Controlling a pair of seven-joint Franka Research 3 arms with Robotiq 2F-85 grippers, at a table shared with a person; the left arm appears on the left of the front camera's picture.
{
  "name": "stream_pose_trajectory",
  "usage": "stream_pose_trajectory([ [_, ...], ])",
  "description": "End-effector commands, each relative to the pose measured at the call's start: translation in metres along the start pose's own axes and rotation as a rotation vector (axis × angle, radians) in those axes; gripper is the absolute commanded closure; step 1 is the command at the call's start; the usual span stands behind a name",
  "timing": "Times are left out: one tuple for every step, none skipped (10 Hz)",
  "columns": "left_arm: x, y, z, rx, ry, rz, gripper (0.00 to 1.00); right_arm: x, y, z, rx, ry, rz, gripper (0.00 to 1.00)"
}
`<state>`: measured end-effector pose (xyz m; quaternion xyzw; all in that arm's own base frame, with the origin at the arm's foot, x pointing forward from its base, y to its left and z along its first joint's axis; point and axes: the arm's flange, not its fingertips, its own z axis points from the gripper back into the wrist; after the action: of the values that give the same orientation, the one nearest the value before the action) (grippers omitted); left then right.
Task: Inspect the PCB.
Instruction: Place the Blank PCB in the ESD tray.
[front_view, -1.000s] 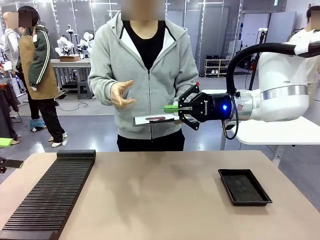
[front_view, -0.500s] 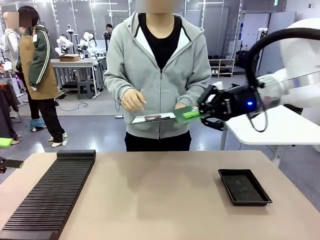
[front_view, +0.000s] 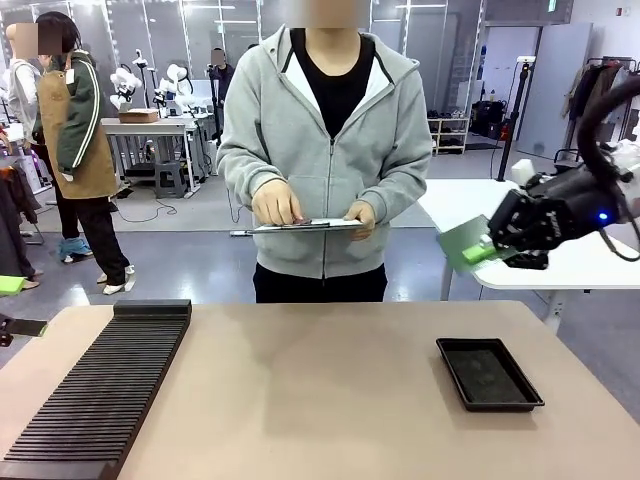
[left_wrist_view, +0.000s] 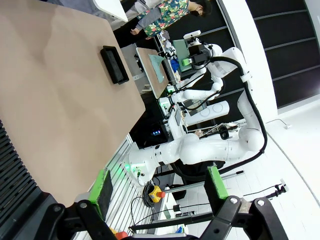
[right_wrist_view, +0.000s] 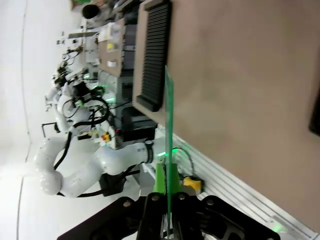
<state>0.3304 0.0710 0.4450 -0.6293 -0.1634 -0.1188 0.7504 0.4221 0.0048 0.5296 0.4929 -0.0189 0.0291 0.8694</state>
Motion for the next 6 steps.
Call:
stream_pose_trajectory([
  [-0.002, -0.003, 0.000, 0.000, 0.001, -0.008, 0.05, 0.010, -0.020, 0.009, -0.015, -0.027, 0.020, 0.97],
  [-0.002, -0.003, 0.000, 0.000, 0.001, -0.008, 0.05, 0.013, -0.033, 0.012, -0.030, -0.037, 0.005, 0.97],
  [-0.002, -0.003, 0.000, 0.000, 0.001, -0.008, 0.05, 0.014, -0.044, 0.014, -0.064, -0.057, 0.029, 0.97],
  [-0.002, -0.003, 0.000, 0.000, 0.001, -0.008, 0.05, 0.016, -0.058, 0.015, -0.066, -0.050, 0.031, 0.97],
  [-0.002, -0.003, 0.000, 0.000, 0.001, -0.008, 0.05, 0.016, -0.073, 0.010, -0.088, -0.049, 0.047, 0.97],
  [-0.002, -0.003, 0.000, 0.000, 0.001, -0.008, 0.05, 0.017, -0.084, 0.004, -0.131, -0.066, 0.061, 0.97],
])
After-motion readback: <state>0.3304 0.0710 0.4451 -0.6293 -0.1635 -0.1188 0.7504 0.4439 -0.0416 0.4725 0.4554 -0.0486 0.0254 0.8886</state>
